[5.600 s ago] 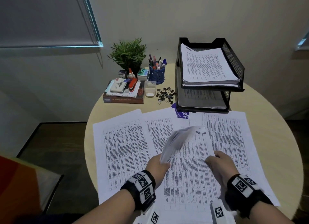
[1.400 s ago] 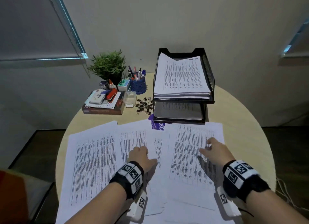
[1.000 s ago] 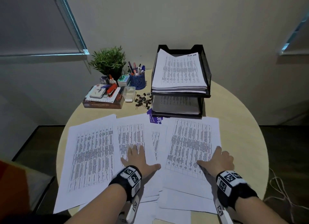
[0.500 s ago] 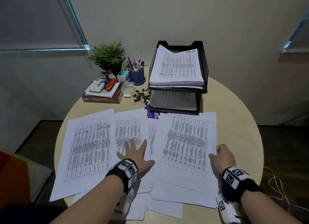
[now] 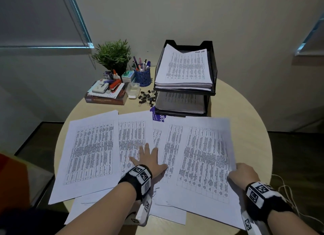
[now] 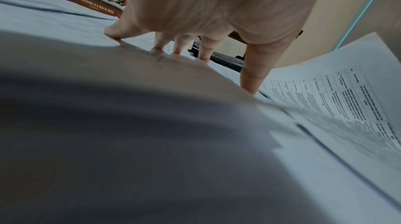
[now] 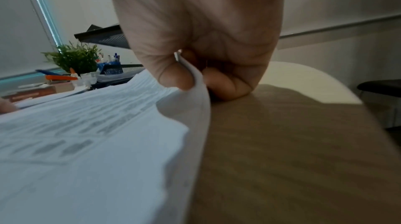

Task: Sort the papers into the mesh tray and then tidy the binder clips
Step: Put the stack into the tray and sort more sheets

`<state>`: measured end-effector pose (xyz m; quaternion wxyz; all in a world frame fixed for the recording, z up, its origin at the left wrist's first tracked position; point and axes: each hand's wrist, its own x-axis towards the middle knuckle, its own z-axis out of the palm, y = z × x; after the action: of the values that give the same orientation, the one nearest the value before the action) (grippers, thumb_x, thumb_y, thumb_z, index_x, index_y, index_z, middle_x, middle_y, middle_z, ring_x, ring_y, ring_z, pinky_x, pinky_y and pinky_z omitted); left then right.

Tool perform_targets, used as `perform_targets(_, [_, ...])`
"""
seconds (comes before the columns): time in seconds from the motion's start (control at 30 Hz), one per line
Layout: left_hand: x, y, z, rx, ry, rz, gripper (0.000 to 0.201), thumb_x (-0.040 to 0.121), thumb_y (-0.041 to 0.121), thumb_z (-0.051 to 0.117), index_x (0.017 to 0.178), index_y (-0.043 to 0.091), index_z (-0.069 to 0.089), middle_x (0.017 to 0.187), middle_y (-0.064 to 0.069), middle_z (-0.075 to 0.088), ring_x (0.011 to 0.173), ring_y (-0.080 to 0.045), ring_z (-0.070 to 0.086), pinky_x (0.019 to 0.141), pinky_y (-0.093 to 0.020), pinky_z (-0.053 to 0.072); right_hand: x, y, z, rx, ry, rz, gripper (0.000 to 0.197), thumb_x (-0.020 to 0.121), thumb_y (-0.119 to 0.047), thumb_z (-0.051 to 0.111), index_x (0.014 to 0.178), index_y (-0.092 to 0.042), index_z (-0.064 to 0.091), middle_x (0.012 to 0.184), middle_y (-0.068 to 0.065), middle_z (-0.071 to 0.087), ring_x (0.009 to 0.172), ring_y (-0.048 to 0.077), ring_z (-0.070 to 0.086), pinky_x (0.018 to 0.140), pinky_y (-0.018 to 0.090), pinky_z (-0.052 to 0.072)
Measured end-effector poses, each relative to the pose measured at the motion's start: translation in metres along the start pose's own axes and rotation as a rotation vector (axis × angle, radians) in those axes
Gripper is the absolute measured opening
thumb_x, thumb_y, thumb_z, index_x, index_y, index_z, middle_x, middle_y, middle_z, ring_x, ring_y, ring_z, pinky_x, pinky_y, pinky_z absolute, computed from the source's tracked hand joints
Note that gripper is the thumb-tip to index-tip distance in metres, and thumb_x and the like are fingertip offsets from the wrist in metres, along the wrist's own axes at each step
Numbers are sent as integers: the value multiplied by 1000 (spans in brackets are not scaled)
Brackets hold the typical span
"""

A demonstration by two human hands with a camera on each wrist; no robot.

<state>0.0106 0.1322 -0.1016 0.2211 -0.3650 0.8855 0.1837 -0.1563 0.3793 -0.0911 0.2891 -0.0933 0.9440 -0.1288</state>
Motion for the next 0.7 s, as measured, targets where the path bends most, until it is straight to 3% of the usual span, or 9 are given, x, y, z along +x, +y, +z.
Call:
perform_targets(0.07, [1, 3, 0, -32, 27, -3, 82, 82, 56, 55, 147, 24, 16, 158, -6, -10, 145, -29, -12, 110, -66, 2, -2, 2, -4, 32, -29, 11, 9, 86, -15, 53, 78, -12, 57, 82, 6, 60, 79, 25, 56, 66, 27, 44])
perform_targets(0.13, [1, 7, 0, -64, 51, -4, 77, 81, 49, 60, 143, 22, 23, 158, -5, -7, 146, -27, -10, 112, -63, 2, -2, 5, -5, 94, -13, -1, 18, 86, -27, 56, 84, -9, 57, 84, 7, 60, 77, 24, 54, 66, 30, 41])
perform_targets(0.23, [2, 11, -1, -75, 69, 1, 67, 80, 45, 64, 135, 20, 34, 158, -5, -4, 146, -26, -8, 113, -60, 1, 1, 10, -8, 162, -7, -29, 36, 84, -22, 59, 62, -12, 32, 63, 5, 33, 60, 20, 34, 58, 32, 21])
perform_targets(0.33, [2, 14, -1, -62, 72, 13, 65, 80, 45, 65, 132, 17, 37, 158, -6, -2, 146, -28, -6, 113, -60, 3, 0, 11, -12, 150, -52, 15, 44, 75, -8, 62, 48, -15, 27, 54, 4, 25, 54, 20, 28, 55, 29, 17])
perform_targets(0.43, [-1, 17, 1, -54, 69, 50, 73, 79, 44, 66, 137, 16, 31, 158, -6, -3, 146, -26, -7, 114, -58, 2, -1, 15, -16, 110, -81, 68, 43, 70, -10, 66, 41, -14, 33, 46, 2, 31, 51, 21, 34, 50, 26, 23])
perform_targets(0.57, [-9, 24, 7, 19, 28, 141, 89, 83, 41, 60, 149, 18, 5, 158, -7, -8, 145, -27, -12, 115, -57, -2, 5, 23, -15, 160, -20, 42, 42, 75, -18, 70, 51, -13, 36, 52, 4, 36, 52, 22, 39, 53, 28, 26])
perform_targets(0.63, [-12, 28, 10, 72, 8, 181, 85, 86, 40, 55, 149, 21, 1, 158, -7, -8, 145, -27, -12, 114, -57, -3, 6, 24, -15, 161, -5, 37, 44, 78, -24, 71, 53, -13, 36, 54, 4, 36, 53, 21, 39, 53, 29, 25])
perform_targets(0.7, [-11, 29, 13, 89, -14, 222, 72, 90, 36, 48, 149, 20, 9, 158, -7, -6, 146, -26, -10, 114, -55, -4, 7, 23, -14, 148, 8, 46, 42, 79, -26, 71, 58, -12, 37, 60, 5, 36, 58, 21, 39, 54, 30, 23])
